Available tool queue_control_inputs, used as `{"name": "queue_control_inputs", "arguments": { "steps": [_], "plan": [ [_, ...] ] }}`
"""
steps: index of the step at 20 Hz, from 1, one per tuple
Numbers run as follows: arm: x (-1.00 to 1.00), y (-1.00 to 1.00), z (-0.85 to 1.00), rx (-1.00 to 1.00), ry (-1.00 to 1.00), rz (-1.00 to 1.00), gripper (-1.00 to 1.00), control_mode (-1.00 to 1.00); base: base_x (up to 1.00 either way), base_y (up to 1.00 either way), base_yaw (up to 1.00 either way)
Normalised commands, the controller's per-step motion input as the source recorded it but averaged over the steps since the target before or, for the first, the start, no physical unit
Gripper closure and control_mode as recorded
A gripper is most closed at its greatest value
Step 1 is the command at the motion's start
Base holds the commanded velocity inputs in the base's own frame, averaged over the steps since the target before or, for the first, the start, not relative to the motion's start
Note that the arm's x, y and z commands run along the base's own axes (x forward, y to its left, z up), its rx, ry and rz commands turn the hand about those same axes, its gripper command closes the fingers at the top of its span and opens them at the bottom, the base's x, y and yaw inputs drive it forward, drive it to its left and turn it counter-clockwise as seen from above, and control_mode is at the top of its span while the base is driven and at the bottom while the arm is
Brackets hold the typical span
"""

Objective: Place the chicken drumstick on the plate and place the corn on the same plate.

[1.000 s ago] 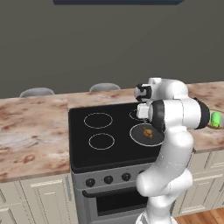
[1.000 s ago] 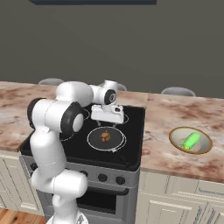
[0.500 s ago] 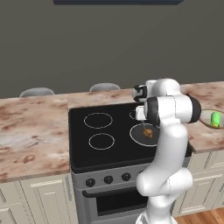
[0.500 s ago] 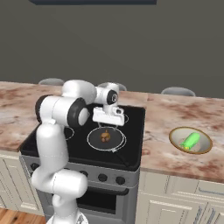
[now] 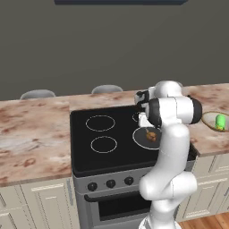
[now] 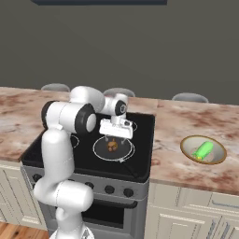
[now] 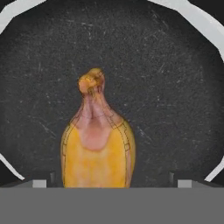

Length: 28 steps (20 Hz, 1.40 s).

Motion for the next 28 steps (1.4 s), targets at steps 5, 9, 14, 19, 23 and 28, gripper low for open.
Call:
{"name": "queue_control_inputs", "arguments": {
  "steps": [5,9,14,19,23,28],
  "plan": [
    [0.00,0.00,-0.15,0.00,0.00,0.02,-1.00,-1.00,0.00,0.00,0.00],
    [0.00,0.00,-0.06,0.01,0.02,0.04,-1.00,-1.00,0.00,0.00,0.00],
    [-0.02,0.02,0.00,0.00,0.00,0.05,-1.00,-1.00,0.00,0.00,0.00],
    [-0.15,0.02,0.00,0.00,0.00,0.04,-1.00,-1.00,0.00,0.00,0.00],
    [-0.23,0.00,0.00,0.00,0.00,0.03,-1.00,-1.00,0.00,0.00,0.00],
    [-0.18,0.01,0.00,0.00,0.00,0.04,-1.00,-1.00,0.00,0.00,0.00]
  ]
}}
